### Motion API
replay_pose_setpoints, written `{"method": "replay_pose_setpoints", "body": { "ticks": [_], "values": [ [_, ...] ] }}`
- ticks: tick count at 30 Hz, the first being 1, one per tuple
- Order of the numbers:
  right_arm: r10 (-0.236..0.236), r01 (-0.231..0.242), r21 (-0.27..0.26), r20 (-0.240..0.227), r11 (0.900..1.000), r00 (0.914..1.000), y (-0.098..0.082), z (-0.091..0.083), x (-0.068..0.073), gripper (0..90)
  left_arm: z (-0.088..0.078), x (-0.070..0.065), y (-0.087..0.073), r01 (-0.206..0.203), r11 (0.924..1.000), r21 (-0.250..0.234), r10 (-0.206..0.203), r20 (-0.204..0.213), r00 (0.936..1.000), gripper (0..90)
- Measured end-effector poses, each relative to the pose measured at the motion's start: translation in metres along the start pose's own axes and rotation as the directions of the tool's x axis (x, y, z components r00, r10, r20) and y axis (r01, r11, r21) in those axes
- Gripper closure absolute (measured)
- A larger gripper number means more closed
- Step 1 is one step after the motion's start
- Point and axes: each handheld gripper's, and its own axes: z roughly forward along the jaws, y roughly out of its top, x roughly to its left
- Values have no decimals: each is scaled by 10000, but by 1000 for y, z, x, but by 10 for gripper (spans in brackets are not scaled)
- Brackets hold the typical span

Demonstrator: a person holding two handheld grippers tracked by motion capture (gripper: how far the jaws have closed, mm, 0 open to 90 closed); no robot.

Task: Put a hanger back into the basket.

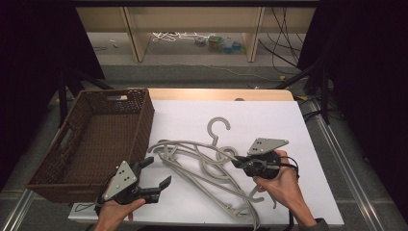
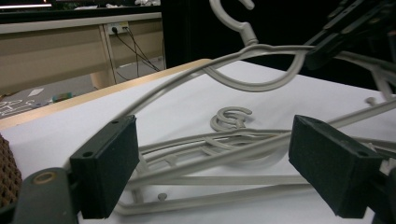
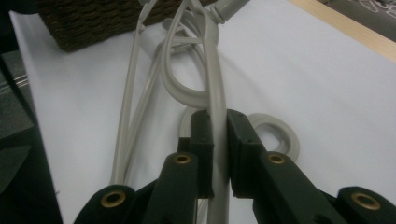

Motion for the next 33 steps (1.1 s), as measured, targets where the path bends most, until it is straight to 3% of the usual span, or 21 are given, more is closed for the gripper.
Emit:
{"method": "replay_pose_setpoints", "body": {
  "ticks": [5, 8, 12, 15, 16, 19, 21, 23, 25, 29, 33],
  "values": [
    [-359, 365, 236, -230, 9991, 9991, -7, -5, 3, 827, 14, -5, 9, -443, 9985, 337, 439, 133, 9989, 170],
    [-396, 412, 371, -450, 9985, 9982, -12, -5, 6, 827, 27, -11, 19, -838, 9949, 562, 813, 454, 9957, 183],
    [-489, 517, 409, -663, 9978, 9966, -15, -6, 8, 827, 45, -14, 27, -949, 9911, 938, 856, 995, 9914, 206],
    [-527, 557, 366, -786, 9978, 9955, -16, -10, 9, 826, 57, -12, 32, -741, 9907, 1144, 589, 1308, 9897, 228],
    [-535, 561, 289, -843, 9980, 9950, -16, -13, 10, 827, 64, -10, 35, -820, 9861, 1447, 577, 1646, 9847, 230],
    [-567, 598, 289, -981, 9978, 9936, -15, -14, 12, 826, 69, -10, 38, -679, 9875, 1425, 427, 1729, 9840, 262],
    [-728, 756, 296, -876, 9967, 9935, -14, -14, 14, 827, 73, -12, 41, -784, 9839, 1607, 439, 2081, 9771, 265],
    [-787, 819, 266, -1055, 9963, 9913, -13, -14, 15, 826, 75, -16, 43, -1112, 9768, 1832, 667, 2328, 9702, 268],
    [-905, 932, 218, -1054, 9954, 9903, -12, -13, 17, 827, 78, -18, 44, -1135, 9749, 1917, 633, 2503, 9661, 275],
    [-991, 1024, 261, -1083, 9944, 9892, -11, -13, 20, 826, 85, -24, 44, -1729, 9585, 2266, 1033, 2891, 9517, 305],
    [-1163, 1205, 287, -1179, 9923, 9862, -11, -12, 21, 826, 92, -28, 45, -1978, 9486, 2471, 1131, 3190, 9410, 342]
  ]
}}
